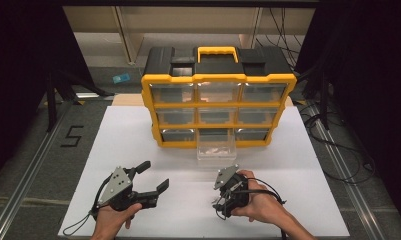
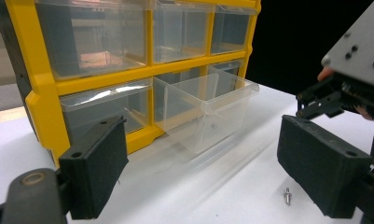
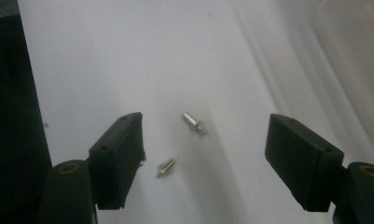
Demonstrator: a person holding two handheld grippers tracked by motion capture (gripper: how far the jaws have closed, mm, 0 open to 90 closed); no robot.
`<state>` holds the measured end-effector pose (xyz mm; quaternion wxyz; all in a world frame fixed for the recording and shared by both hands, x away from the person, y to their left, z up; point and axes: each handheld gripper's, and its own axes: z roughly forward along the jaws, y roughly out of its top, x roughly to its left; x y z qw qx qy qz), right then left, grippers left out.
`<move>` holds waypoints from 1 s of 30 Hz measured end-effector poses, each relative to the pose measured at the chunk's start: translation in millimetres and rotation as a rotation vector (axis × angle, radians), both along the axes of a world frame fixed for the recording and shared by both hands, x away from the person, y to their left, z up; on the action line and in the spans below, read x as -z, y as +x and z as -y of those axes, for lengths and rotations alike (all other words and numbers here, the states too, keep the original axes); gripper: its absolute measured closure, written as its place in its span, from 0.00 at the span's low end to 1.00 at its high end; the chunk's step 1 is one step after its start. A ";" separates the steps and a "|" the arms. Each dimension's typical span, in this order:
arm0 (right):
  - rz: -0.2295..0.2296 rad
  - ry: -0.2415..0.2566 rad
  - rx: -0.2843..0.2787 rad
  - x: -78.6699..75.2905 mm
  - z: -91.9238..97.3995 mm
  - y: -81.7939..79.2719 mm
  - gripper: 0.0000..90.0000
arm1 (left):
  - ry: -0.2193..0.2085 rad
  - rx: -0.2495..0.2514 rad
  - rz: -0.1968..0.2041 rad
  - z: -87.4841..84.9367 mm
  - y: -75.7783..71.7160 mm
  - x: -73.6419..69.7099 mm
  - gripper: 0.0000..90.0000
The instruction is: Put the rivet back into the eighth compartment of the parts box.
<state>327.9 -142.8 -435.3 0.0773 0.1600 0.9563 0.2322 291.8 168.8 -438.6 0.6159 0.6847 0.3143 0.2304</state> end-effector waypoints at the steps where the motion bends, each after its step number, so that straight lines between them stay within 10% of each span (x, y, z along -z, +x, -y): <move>1: -0.007 -0.010 0.008 2.1 -0.5 -0.4 0.33 | 0.001 0.001 0.002 -0.1 0.1 0.0 0.18; 15: -0.125 -0.105 0.000 17.7 -3.1 -3.5 0.47 | 0.001 0.001 0.003 -0.3 0.1 -0.1 0.18; 30: -0.130 -0.130 -0.045 25.3 -4.4 -4.4 0.75 | -0.001 0.001 -0.003 0.5 -0.3 0.1 0.18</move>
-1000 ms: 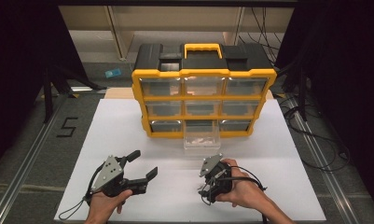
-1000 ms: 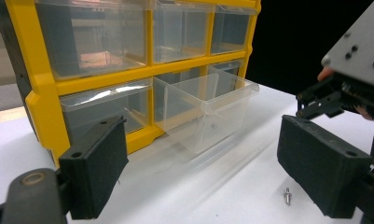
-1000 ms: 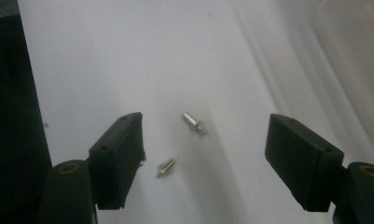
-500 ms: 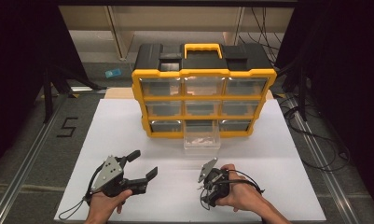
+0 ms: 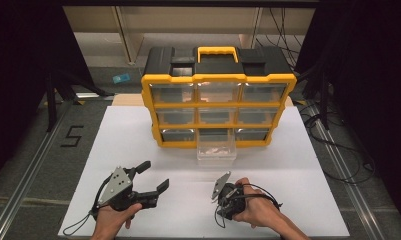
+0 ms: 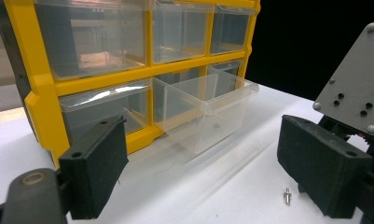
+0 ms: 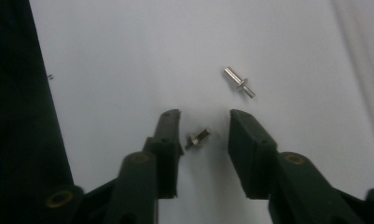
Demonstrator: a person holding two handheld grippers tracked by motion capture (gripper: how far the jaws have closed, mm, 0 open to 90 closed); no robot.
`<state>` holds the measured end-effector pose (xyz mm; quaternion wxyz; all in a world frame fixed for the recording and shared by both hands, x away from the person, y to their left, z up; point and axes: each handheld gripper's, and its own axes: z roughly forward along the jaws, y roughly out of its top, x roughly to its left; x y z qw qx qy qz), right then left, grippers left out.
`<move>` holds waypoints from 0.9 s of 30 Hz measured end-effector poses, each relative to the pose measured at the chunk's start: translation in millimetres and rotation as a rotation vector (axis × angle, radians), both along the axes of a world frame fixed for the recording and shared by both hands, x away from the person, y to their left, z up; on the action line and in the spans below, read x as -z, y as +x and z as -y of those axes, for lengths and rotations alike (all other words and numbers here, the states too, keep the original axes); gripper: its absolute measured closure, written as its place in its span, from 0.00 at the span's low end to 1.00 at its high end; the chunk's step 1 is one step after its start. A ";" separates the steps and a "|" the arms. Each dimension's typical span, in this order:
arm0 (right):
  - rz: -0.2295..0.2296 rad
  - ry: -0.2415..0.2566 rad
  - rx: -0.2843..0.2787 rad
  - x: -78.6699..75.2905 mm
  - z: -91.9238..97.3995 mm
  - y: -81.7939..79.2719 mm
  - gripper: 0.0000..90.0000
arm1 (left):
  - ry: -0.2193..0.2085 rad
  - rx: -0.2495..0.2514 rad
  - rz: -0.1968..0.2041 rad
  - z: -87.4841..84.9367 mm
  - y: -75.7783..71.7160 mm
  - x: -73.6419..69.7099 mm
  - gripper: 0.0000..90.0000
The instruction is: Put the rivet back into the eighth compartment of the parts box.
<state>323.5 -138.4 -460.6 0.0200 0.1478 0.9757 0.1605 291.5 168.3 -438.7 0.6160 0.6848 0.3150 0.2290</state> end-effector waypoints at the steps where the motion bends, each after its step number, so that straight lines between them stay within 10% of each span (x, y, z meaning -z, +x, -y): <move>1: -0.003 -0.007 -0.001 -0.5 -0.1 -0.3 0.78 | 0.000 0.000 0.000 0.1 0.0 0.0 0.18; 27: 0.044 0.034 -0.034 -19.8 1.7 4.7 0.92 | -0.004 0.007 0.005 1.1 0.9 0.7 0.18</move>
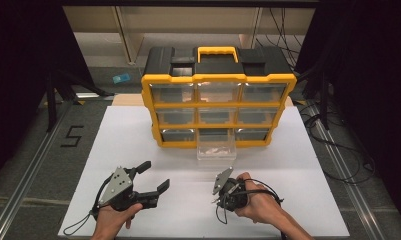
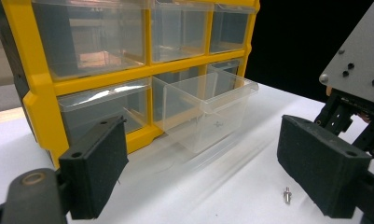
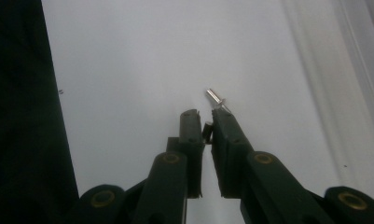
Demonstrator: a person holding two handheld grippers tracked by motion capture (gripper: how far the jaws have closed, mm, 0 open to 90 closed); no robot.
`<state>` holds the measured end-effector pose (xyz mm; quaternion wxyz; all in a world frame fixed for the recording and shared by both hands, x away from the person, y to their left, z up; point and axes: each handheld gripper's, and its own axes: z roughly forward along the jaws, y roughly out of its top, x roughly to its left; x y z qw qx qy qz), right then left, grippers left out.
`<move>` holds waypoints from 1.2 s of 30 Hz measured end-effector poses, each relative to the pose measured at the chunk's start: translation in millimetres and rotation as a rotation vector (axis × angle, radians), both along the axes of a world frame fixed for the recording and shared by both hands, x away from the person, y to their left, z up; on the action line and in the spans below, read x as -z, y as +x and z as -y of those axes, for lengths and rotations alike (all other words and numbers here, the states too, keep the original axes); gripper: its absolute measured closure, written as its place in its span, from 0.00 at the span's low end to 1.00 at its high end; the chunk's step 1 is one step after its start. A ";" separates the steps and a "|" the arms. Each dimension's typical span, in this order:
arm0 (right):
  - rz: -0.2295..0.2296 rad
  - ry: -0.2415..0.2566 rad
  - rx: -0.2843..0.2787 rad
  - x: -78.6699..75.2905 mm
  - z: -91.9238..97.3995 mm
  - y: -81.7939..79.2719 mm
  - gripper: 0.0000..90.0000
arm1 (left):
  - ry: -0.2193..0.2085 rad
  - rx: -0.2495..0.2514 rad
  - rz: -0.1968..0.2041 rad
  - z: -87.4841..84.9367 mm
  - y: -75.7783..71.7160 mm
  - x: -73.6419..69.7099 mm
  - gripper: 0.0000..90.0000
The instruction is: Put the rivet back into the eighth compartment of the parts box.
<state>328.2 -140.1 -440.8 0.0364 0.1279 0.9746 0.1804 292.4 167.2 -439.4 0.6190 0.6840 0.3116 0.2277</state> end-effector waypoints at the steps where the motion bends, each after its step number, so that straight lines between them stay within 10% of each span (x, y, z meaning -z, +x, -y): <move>1: -0.005 -0.009 0.018 -1.9 0.6 -0.7 0.92 | 0.000 -0.001 0.000 -0.1 0.1 0.0 0.18; 36: 0.234 0.229 0.064 -85.6 12.6 32.9 0.92 | 0.016 -0.007 -0.009 0.6 0.8 1.0 0.18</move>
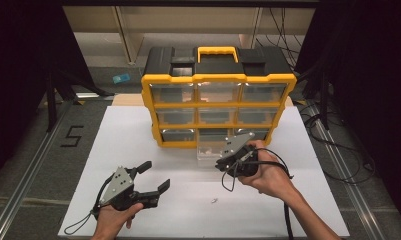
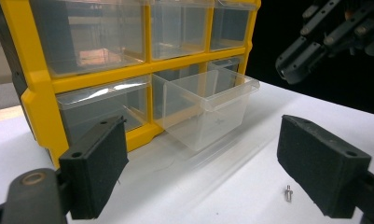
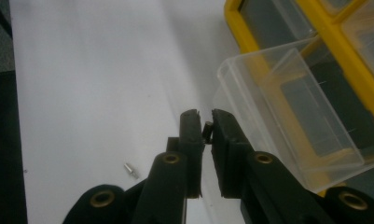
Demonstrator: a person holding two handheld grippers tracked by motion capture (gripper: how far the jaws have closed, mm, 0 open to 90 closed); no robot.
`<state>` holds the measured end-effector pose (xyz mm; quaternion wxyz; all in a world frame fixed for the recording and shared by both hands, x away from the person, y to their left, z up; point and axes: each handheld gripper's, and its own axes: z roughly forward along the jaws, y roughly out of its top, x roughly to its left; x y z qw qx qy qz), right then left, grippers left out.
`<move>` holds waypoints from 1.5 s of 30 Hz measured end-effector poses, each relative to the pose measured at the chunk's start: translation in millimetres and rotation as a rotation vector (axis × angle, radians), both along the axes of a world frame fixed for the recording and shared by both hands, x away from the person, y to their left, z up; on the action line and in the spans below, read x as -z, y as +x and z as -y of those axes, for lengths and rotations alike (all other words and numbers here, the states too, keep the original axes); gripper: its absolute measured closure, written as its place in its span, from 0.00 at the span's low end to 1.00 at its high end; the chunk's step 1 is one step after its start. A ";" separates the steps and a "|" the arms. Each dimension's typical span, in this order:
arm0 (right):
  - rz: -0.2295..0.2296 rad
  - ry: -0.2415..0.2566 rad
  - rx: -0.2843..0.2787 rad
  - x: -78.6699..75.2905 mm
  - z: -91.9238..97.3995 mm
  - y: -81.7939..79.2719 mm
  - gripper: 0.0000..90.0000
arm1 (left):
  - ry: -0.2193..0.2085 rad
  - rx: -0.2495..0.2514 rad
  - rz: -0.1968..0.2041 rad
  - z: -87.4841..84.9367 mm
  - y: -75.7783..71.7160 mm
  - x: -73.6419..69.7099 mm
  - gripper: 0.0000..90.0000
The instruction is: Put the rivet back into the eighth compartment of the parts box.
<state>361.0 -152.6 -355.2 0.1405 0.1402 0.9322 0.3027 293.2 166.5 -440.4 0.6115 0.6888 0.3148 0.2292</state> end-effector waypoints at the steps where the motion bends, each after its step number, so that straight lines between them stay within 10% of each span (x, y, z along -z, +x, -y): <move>1: 0.009 0.004 -0.001 -1.6 0.3 2.2 0.92 | 0.000 0.000 0.000 -0.1 0.1 0.0 0.18; 45: 0.074 0.060 0.103 7.3 -1.0 60.3 0.92 | -0.003 0.001 0.001 -0.3 -0.9 -0.8 0.18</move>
